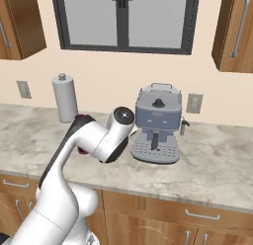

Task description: Move the drinks to the dining counter.

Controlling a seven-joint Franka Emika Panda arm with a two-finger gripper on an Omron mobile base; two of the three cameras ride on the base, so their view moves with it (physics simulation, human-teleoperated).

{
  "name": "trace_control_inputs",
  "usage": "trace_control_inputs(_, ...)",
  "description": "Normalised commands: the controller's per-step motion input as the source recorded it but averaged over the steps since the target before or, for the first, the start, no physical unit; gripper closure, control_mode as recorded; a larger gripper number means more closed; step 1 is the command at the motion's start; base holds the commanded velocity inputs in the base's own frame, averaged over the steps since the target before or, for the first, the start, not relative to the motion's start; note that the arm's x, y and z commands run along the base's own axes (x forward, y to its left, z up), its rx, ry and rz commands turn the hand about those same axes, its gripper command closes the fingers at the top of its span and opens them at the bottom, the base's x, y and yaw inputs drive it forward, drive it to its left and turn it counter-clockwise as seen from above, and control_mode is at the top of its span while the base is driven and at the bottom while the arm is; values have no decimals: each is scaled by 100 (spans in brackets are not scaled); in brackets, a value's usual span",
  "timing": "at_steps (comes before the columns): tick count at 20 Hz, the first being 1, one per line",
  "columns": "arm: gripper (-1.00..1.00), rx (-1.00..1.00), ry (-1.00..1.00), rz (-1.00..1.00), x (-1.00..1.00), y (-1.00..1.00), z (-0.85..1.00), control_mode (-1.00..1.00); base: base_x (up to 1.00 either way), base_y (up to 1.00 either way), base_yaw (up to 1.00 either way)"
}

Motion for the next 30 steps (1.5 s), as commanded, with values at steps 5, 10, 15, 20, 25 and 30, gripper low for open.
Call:
trace_control_inputs(5, -100, 0, 11, 0, 30, 0, -4, -100, 0, 0, 0)
trace_control_inputs(10, -100, 4, 2, 0, 18, 0, -9, -100, 0, 0, 0)
trace_control_inputs(15, -100, 12, -4, 0, 0, 0, -16, -100, 0, 0, 0)
trace_control_inputs(20, -100, 16, -12, 0, 0, 0, -16, -100, 0, 0, 0)
trace_control_inputs(25, -100, 14, -20, 0, 0, 0, -24, -100, 0, 0, 0)
trace_control_inputs(30, -100, 9, -23, 0, 0, 0, -26, -100, 0, 0, 0)
